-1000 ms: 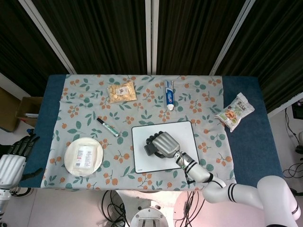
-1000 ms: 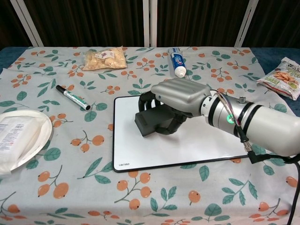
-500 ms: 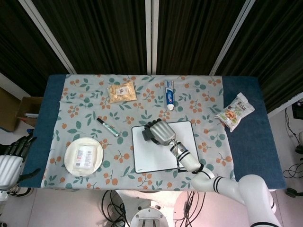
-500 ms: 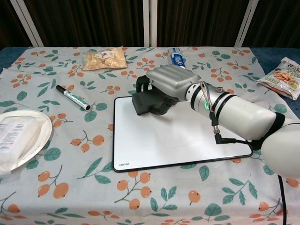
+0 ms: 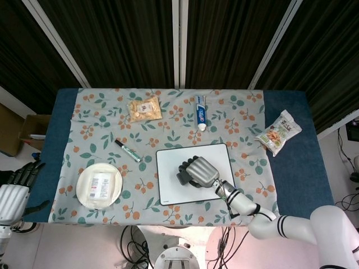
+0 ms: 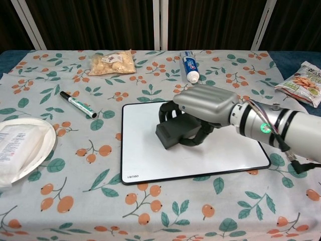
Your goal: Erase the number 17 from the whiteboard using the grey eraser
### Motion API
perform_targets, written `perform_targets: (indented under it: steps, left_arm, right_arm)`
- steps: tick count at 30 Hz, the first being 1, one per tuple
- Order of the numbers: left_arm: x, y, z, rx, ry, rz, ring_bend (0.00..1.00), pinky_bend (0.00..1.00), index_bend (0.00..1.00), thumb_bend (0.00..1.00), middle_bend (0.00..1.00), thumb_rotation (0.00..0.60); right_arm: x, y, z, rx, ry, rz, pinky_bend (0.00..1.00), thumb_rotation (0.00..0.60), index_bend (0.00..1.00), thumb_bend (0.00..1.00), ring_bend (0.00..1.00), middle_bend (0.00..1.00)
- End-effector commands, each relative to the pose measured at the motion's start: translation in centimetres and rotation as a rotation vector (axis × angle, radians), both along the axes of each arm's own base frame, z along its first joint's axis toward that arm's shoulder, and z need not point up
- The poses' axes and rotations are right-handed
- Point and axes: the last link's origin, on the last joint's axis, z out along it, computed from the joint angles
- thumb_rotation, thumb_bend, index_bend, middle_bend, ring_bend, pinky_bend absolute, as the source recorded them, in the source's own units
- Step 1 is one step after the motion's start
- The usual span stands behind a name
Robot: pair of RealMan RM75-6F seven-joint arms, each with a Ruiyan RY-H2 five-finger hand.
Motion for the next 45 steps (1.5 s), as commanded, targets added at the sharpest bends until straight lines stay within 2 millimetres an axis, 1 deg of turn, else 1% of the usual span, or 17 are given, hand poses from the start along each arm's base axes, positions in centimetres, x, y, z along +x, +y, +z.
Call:
perform_targets:
  steps: [1, 3, 5, 8, 10, 13, 16, 18, 22, 25, 29, 38, 45]
  left_arm:
    - [-0.1, -0.1, -0.1, -0.004, 0.002, 0.002, 0.07, 0.17, 0.07, 0.0, 0.06, 0.6]
    - [-0.1, -0.1, -0.1, -0.003, 0.002, 0.003, 0.07, 0.17, 0.07, 0.0, 0.06, 0.6]
    - [-0.1, -0.1, -0.1, -0.001, 0.001, 0.005, 0.07, 0.17, 0.07, 0.0, 0.06, 0.6]
    - [-0.1, -0.1, -0.1, -0.003, 0.001, 0.002, 0.07, 0.17, 0.07, 0.0, 0.06, 0.6]
    - [0.0, -0.1, -0.2, -0.005, 0.0, -0.002, 0.07, 0.17, 0.07, 0.0, 0.06, 0.6]
    - [0.2, -0.2, -0.2, -0.002, -0.003, -0.007, 0.07, 0.17, 0.07, 0.0, 0.06, 0.6]
    - [0.2, -0.3, -0.2, 0.0, -0.004, -0.006, 0.07, 0.17, 0.07, 0.0, 0.06, 0.6]
    - [0.1, -0.3, -0.2, -0.003, -0.001, -0.004, 0.07, 0.17, 0.07, 0.0, 0.06, 0.6]
    - [0.2, -0.2, -0.3, -0.003, -0.006, -0.008, 0.07, 0.17, 0.07, 0.0, 0.06, 0.6]
    - [0.3, -0.1, -0.5, -0.011, -0.003, -0.013, 0.07, 0.17, 0.07, 0.0, 0.06, 0.6]
    - [0.7, 0.1, -0.9, -0.021, -0.002, -0.023, 0.07, 0.17, 0.07, 0.0, 0.06, 0.6]
    - [1.1, 0.3, -1.2, -0.024, -0.003, -0.034, 0.07, 0.17, 0.07, 0.0, 0.06, 0.6]
    - [0.9, 0.3, -1.1, -0.022, -0.003, -0.03, 0.07, 0.17, 0.07, 0.0, 0.06, 0.6]
  right_arm:
    - [-1.5, 1.8, 1.6, 0.02, 0.017, 0.022, 0.81, 0.6, 0.89, 0.38, 0.68, 0.74]
    - [-1.8, 2.2, 2.5, 0.014, 0.007, 0.031, 0.81, 0.6, 0.89, 0.38, 0.68, 0.74]
    - [-2.4, 3.0, 3.7, 0.013, -0.01, 0.025, 0.81, 0.6, 0.89, 0.38, 0.68, 0.74]
    - [-3.2, 3.5, 5.2, 0.016, -0.022, 0.0, 0.81, 0.6, 0.89, 0.38, 0.68, 0.74]
    - [-3.6, 3.4, 6.2, 0.002, -0.034, -0.014, 0.81, 0.6, 0.89, 0.38, 0.68, 0.74]
    - [-4.4, 2.4, 8.4, -0.087, -0.078, -0.038, 0.81, 0.6, 0.89, 0.38, 0.68, 0.74]
    - [-6.0, 1.4, 10.5, -0.158, -0.103, -0.088, 0.81, 0.6, 0.89, 0.38, 0.68, 0.74]
    - [-7.7, 0.8, 11.8, -0.199, -0.083, -0.128, 0.81, 0.6, 0.89, 0.38, 0.68, 0.74]
    - [-10.9, 0.4, 13.2, -0.248, -0.043, -0.222, 0.81, 0.6, 0.89, 0.38, 0.68, 0.74]
    - [-12.7, 0.1, 13.7, -0.294, -0.058, -0.294, 0.81, 0.6, 0.88, 0.38, 0.68, 0.74]
    - [-14.0, -0.1, 13.5, -0.311, -0.069, -0.353, 0.81, 0.6, 0.88, 0.38, 0.68, 0.74]
    - [-15.2, 0.0, 12.3, -0.294, -0.014, -0.398, 0.81, 0.6, 0.86, 0.38, 0.68, 0.74]
    - [-15.8, -0.1, 11.9, -0.294, 0.021, -0.412, 0.81, 0.6, 0.82, 0.37, 0.68, 0.72]
